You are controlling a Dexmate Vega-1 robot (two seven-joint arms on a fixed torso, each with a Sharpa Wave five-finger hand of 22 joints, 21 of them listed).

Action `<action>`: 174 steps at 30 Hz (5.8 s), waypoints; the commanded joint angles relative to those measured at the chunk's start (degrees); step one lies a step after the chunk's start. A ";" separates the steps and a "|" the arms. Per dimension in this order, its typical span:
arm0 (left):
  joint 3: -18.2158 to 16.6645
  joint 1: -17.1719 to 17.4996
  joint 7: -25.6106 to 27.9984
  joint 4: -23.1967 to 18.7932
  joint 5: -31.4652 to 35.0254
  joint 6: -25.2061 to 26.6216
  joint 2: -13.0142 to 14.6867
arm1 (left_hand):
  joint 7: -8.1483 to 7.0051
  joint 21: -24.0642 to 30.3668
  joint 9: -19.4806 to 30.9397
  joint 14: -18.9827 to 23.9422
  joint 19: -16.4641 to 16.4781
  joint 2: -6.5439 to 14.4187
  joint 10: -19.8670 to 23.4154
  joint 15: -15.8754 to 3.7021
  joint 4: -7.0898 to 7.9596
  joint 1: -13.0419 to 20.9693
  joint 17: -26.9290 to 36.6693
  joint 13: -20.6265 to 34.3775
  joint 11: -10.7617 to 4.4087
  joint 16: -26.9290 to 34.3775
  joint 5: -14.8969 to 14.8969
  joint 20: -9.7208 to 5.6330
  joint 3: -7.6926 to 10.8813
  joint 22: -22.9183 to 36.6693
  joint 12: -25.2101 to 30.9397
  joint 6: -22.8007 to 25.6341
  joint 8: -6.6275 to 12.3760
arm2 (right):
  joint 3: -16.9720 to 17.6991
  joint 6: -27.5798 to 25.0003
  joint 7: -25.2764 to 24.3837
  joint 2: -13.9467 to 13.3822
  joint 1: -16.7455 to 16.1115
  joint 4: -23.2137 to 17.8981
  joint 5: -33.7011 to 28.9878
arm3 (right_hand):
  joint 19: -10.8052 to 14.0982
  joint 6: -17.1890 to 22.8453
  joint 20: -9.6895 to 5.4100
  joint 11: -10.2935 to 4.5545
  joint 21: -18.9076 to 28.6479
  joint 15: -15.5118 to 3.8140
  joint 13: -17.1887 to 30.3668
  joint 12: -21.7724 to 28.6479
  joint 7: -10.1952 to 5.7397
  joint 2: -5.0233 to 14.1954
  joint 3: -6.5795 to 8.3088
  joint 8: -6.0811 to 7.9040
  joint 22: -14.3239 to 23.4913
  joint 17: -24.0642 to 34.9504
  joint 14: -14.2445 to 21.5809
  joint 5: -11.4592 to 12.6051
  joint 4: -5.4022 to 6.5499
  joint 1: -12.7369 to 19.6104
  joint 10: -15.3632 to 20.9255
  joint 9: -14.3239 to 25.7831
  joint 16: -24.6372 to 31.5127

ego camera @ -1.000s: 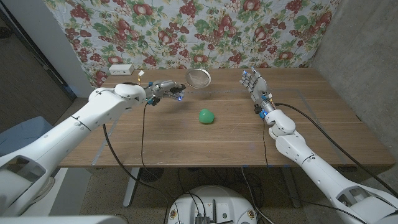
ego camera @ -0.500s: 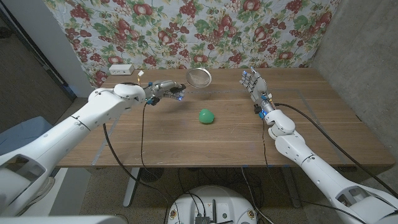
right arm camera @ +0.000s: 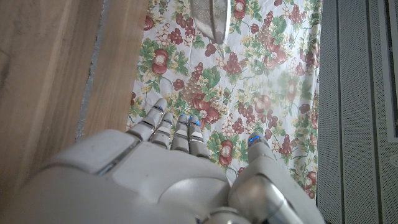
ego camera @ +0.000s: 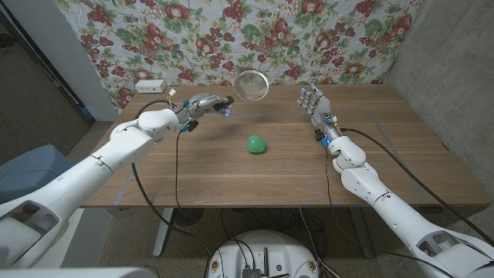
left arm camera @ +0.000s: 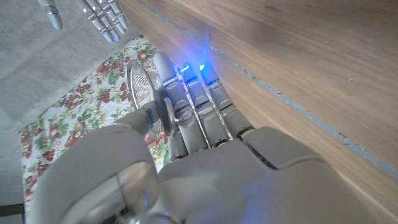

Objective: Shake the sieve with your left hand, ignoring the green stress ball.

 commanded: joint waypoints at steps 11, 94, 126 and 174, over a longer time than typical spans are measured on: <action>-1.29 0.78 -3.92 4.80 2.89 -15.73 -2.43 | -1.52 0.33 -0.09 -0.85 -0.55 1.01 2.66 -6.30 0.41 0.73 0.23 0.38 -3.56 -0.32 0.48 -1.35 0.34 -0.03 -0.32 0.49 -0.12 | -0.26 0.01 0.18 0.27 0.40 0.38 -0.19 | 0.38 0.34 -0.19 0.18 -0.62 0.23 0.14 0.31 0.15 0.30 0.25 0.26 0.17 -0.12 -0.11 -0.05 -0.35 -0.26 0.30 -0.08 0.49; -0.28 0.26 -1.80 3.50 -0.28 -8.23 -1.02 | 0.00 1.67 0.24 0.35 -0.25 1.57 3.58 -6.30 -0.16 0.82 -0.02 -0.60 -3.11 -0.21 0.13 -2.05 1.01 -0.12 -1.22 0.74 0.38 | -0.33 0.01 0.12 0.53 0.72 0.61 -0.24 | 1.23 0.35 -0.16 0.22 -2.90 0.20 0.12 0.35 0.09 0.36 0.47 0.25 0.21 -0.88 -0.17 -0.05 -0.40 -0.62 0.37 -0.08 0.61; -1.43 -0.50 -5.11 7.59 2.23 -16.55 -3.58 | -2.06 1.59 -0.38 -1.03 -1.31 0.78 3.20 -6.31 0.34 -0.05 0.34 1.16 -3.54 -0.42 0.76 -1.41 0.29 -0.20 -0.62 0.56 -0.14 | -0.71 0.07 0.40 1.58 2.06 2.66 -0.28 | 1.56 0.42 -0.20 0.26 -3.78 0.19 0.12 0.34 0.01 0.37 0.57 0.28 0.23 -1.14 -0.19 -0.05 -0.43 -0.71 0.36 -0.08 0.63; -0.15 -4.09 4.64 -6.96 -7.57 28.72 2.26 | 1.68 2.97 -0.68 1.07 0.47 2.07 4.87 -6.24 -0.93 1.10 0.30 -1.28 -2.42 0.29 0.35 -1.83 1.43 -0.17 -1.63 1.89 0.33 | -1.04 -0.24 0.08 2.10 2.57 3.20 -0.57 | 1.97 0.35 -0.20 0.22 -4.94 0.18 0.11 0.33 0.17 0.40 0.76 0.24 0.26 -1.48 -0.24 -0.05 -0.53 -0.73 0.32 -0.08 0.65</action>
